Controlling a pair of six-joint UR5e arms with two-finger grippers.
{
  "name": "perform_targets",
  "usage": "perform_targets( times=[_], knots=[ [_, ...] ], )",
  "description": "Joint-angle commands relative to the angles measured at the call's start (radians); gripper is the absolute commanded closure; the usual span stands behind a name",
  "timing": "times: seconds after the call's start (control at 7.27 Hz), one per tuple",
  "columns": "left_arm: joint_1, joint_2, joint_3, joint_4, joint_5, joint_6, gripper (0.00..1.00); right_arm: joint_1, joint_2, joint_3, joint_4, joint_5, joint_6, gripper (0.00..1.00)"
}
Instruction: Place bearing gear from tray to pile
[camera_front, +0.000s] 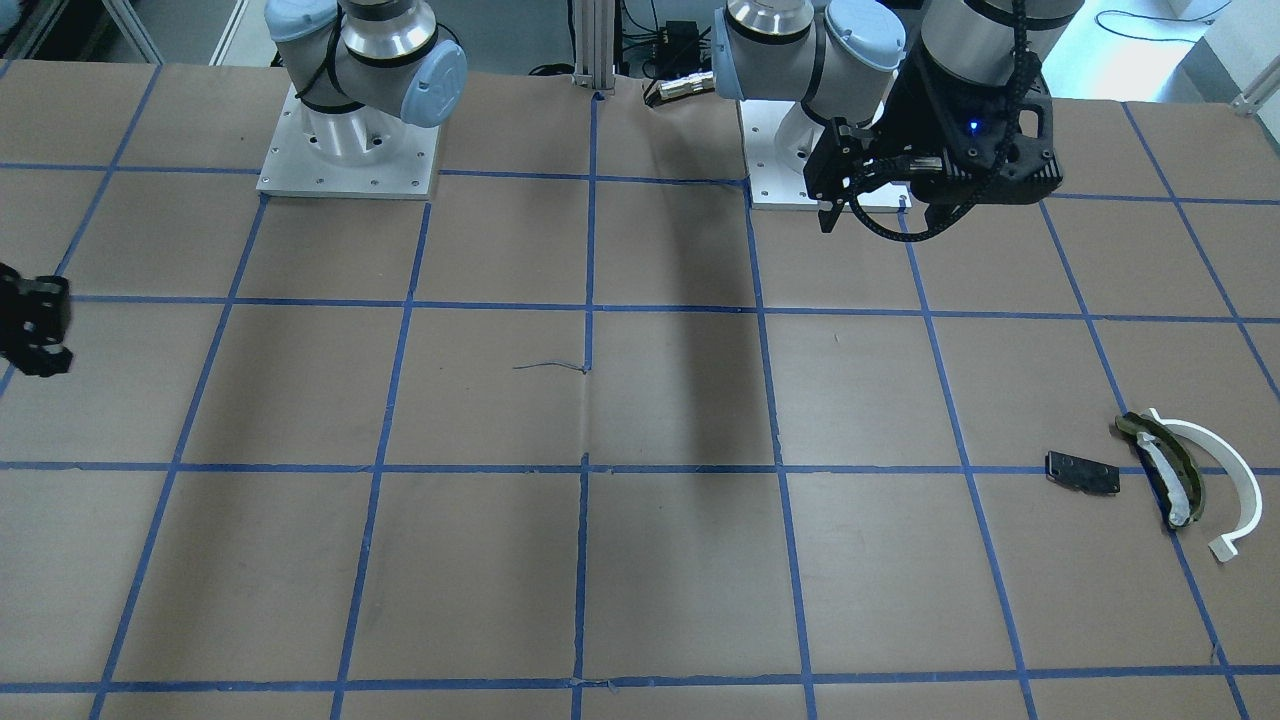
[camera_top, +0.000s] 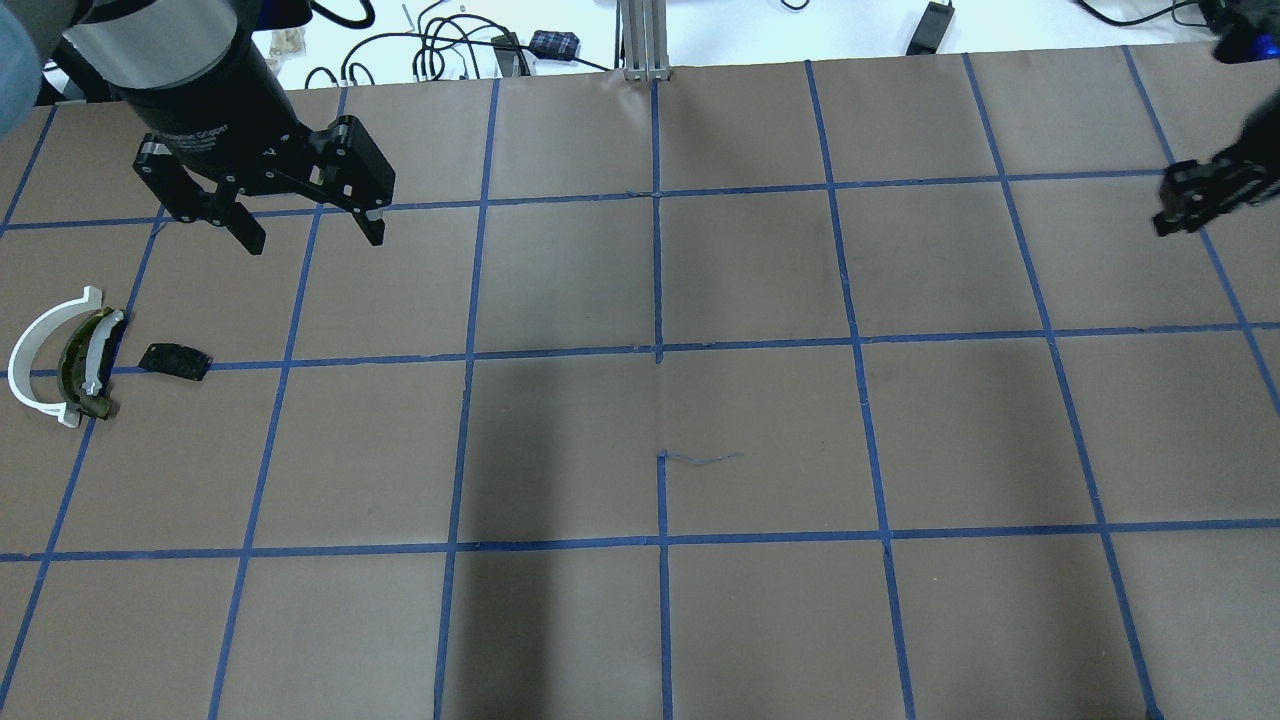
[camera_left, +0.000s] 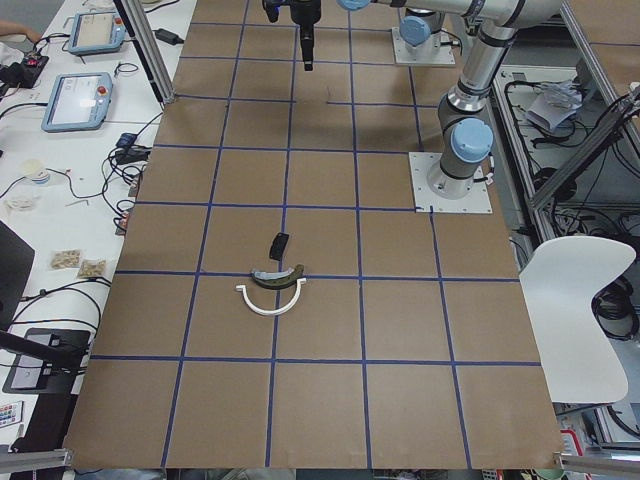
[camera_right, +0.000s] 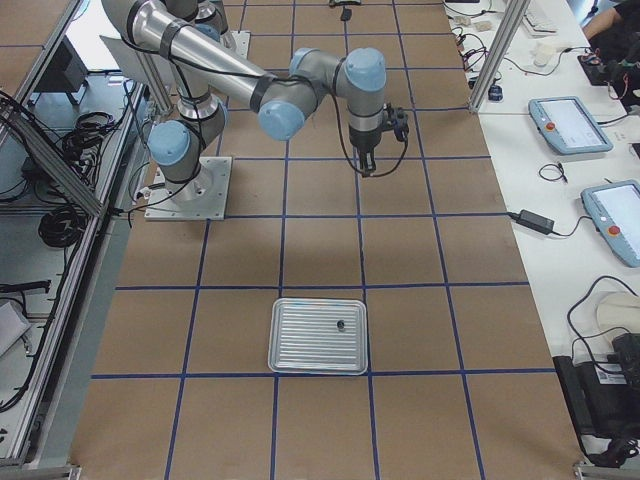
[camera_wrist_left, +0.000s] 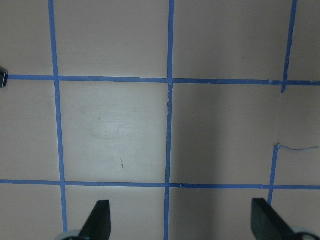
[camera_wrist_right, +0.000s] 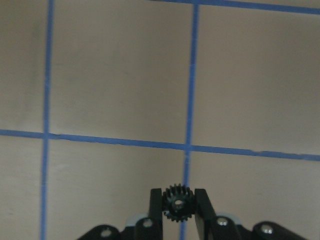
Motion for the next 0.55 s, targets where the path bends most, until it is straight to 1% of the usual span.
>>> perform_targets(
  times=[0.0, 0.14, 0.41],
  knots=[
    [0.001, 0.002, 0.0, 0.0, 0.0, 0.0, 0.0, 0.348, 0.035, 0.014, -0.036, -0.019, 0.508, 0.95],
    [0.001, 0.003, 0.0, 0.0, 0.0, 0.0, 0.0, 0.455, 0.089, 0.02, -0.129, -0.054, 0.659, 0.95],
    [0.001, 0.002, 0.0, 0.0, 0.0, 0.0, 0.0, 0.64, 0.23, 0.022, -0.268, -0.056, 0.94, 0.94]
  ],
)
